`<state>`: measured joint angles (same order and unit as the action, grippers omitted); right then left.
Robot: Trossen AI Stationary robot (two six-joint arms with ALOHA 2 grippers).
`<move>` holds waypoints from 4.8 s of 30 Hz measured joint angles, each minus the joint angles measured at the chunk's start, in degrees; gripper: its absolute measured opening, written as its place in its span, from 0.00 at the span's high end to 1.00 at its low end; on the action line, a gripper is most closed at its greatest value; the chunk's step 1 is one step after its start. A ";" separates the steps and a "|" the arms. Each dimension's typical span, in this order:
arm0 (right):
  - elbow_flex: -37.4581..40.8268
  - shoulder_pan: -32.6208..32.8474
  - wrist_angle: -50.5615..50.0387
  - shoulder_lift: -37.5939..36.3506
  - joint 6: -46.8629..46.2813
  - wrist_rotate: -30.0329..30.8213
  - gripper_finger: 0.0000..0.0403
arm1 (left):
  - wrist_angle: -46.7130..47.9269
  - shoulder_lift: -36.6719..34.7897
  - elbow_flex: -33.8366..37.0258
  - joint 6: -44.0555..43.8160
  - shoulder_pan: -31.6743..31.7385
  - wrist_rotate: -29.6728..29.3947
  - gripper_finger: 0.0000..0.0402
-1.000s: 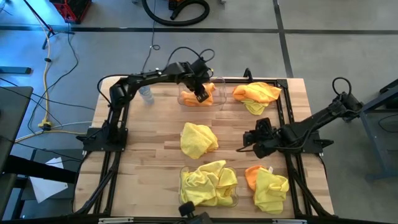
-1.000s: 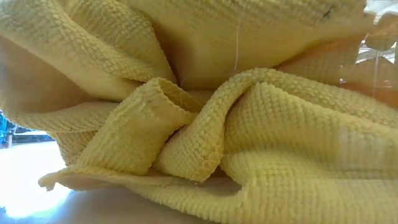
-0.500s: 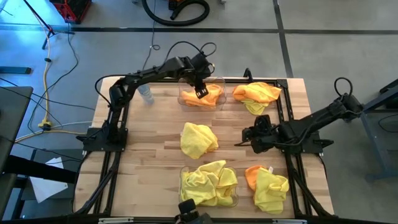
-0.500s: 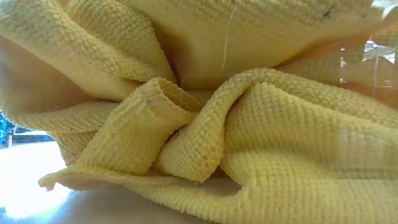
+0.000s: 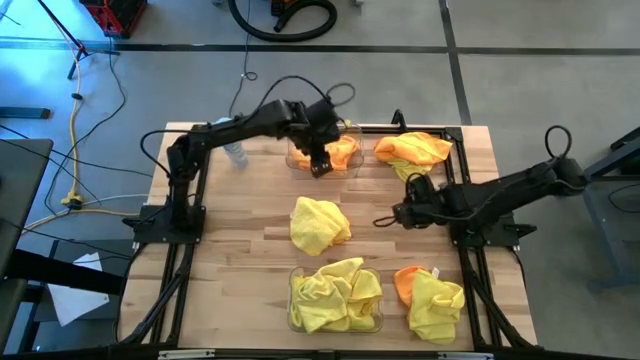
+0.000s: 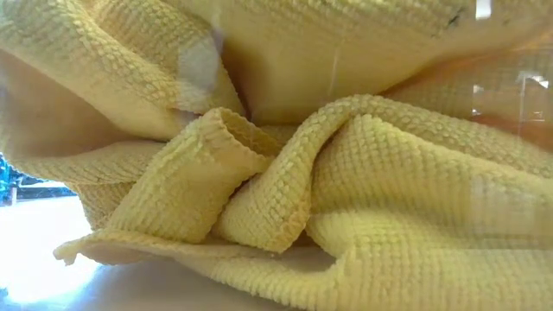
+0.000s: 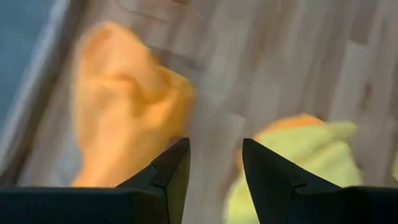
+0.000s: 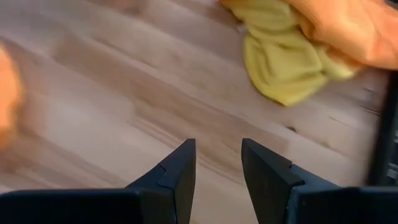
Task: Sort microfiber towel by color & place in baskets
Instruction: Put the orange microfiber towel into the top transparent bin
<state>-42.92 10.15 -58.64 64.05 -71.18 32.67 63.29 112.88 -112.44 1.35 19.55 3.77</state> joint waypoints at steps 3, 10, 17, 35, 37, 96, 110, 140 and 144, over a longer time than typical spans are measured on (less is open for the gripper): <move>0.00 -2.74 -2.24 0.00 5.15 -4.79 0.69 | -1.77 -0.11 1.86 -3.13 -3.66 -0.66 0.68; 0.00 -5.05 -1.90 0.00 15.18 -8.56 0.69 | -6.90 -5.00 15.68 -15.15 -11.46 -5.83 0.68; 0.00 -5.31 2.09 -0.02 20.76 -10.39 0.68 | -21.34 -16.99 32.95 -29.16 -18.28 -9.59 0.68; -5.52 -24.76 9.35 -0.01 32.41 -7.77 0.39 | -20.89 -44.83 58.06 -45.23 -30.36 -24.61 0.68; -6.65 -30.61 9.62 0.75 36.73 -9.90 0.39 | -21.17 -47.42 60.51 -45.27 -30.65 -24.61 0.68; -46.37 -37.06 -1.79 11.65 44.90 -11.19 1.00 | -20.73 -58.99 67.73 -26.16 -29.16 -24.99 0.68; -70.85 -31.26 2.23 36.39 48.30 -15.12 1.00 | -20.77 -58.99 67.73 -26.20 -29.16 -25.22 0.68; -72.24 -32.66 7.53 66.03 45.51 -32.13 0.91 | -20.77 -58.97 67.70 -26.76 -29.16 -24.90 0.68; -72.24 -33.48 8.20 66.57 44.22 -35.90 0.79 | -20.82 -58.97 67.70 -26.78 -29.16 -24.89 0.68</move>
<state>-115.15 -23.32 -50.44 130.62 -26.96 -3.24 42.48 53.91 -44.73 -25.43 -9.61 -21.12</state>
